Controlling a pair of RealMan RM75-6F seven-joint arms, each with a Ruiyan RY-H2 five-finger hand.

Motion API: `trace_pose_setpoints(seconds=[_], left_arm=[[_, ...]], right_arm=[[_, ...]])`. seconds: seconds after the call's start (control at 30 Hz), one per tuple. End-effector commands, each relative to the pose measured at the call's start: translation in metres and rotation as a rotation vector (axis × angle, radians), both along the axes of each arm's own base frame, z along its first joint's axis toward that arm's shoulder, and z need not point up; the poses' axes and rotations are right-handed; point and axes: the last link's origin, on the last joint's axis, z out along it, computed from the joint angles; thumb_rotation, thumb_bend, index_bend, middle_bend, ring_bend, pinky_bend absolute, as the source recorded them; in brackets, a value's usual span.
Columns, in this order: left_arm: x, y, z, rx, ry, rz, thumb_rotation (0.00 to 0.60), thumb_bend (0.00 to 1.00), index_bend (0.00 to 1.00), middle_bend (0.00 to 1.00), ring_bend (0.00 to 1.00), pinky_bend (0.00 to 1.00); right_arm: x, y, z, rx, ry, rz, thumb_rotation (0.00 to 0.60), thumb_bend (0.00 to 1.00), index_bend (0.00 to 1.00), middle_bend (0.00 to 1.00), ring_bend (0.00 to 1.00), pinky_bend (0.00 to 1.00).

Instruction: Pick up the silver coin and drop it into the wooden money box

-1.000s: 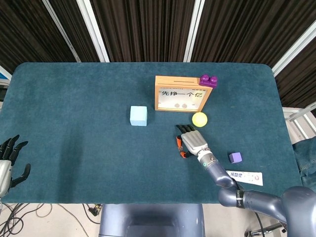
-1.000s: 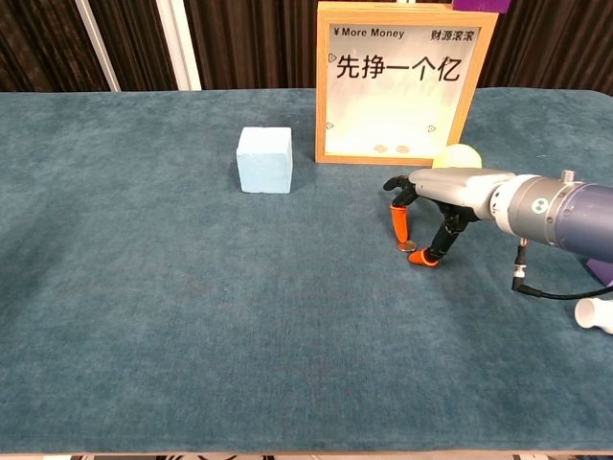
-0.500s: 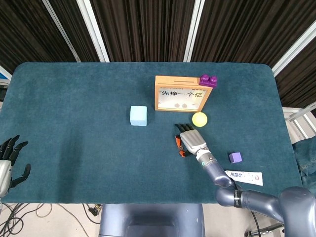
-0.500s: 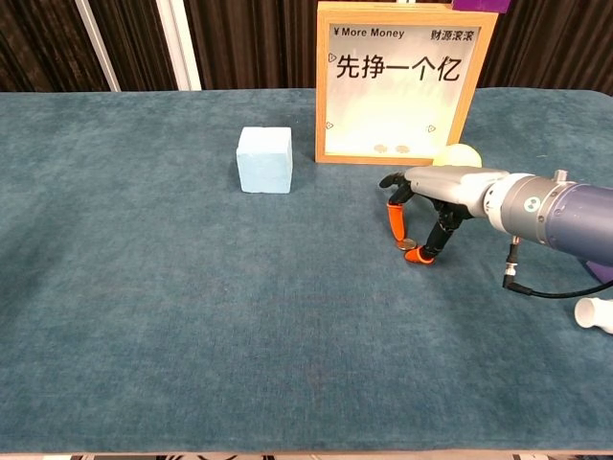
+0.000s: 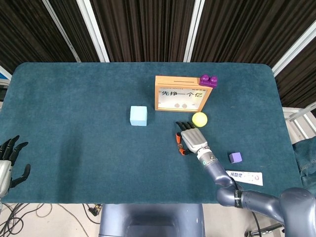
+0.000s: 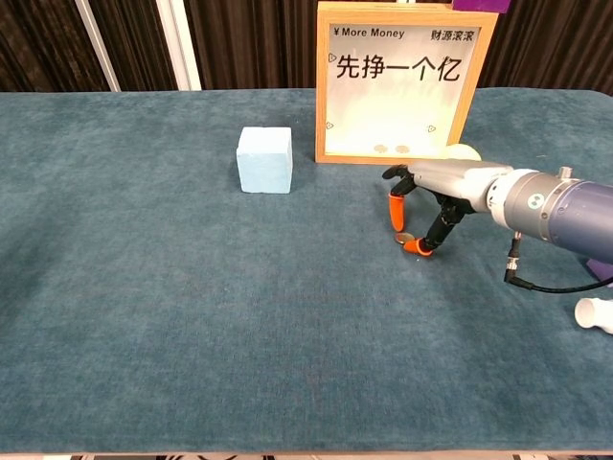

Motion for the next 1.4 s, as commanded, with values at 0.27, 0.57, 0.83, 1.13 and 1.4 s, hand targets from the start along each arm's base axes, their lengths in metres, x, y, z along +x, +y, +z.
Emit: trace_pose_setpoints(seconds=[0.27,0.57,0.83,1.13,1.4], left_arm=[[0.0,0.0,0.0,0.0,-0.001,0.001,0.6,0.42,0.19,0.01,0.0,0.1],[0.0,0.0,0.0,-0.002,-0.005,0.008,0.6,0.43,0.19,0.01,0.0,0.1],[-0.001,-0.001,0.001,0.0,-0.009,0.011,0.6,0.43,0.19,0.01,0.0,0.1],[0.0,-0.001,0.001,-0.002,-0.009,0.012,0.6,0.43,0.19,0.01,0.0,0.1],[0.0,-0.001,0.001,0.002,-0.016,0.012,0.6,0.43,0.19,0.01,0.0,0.1]], right_arm=[[-0.001,-0.001,-0.002,0.0,-0.011,-0.01,0.6,0.64,0.58,0.0,0.0,0.0],[-0.004,-0.001,-0.001,-0.002,-0.006,-0.013,0.6,0.64,0.59,0.0,0.0,0.0],[0.002,-0.005,0.016,-0.05,-0.047,-0.001,0.6,0.64,0.6,0.0,0.0,0.0],[0.025,-0.005,0.077,-0.197,-0.105,0.069,0.6,0.64,0.6,0.0,0.0,0.0],[0.053,-0.006,0.116,-0.276,-0.107,0.118,0.6,0.64,0.6,0.0,0.0,0.0]])
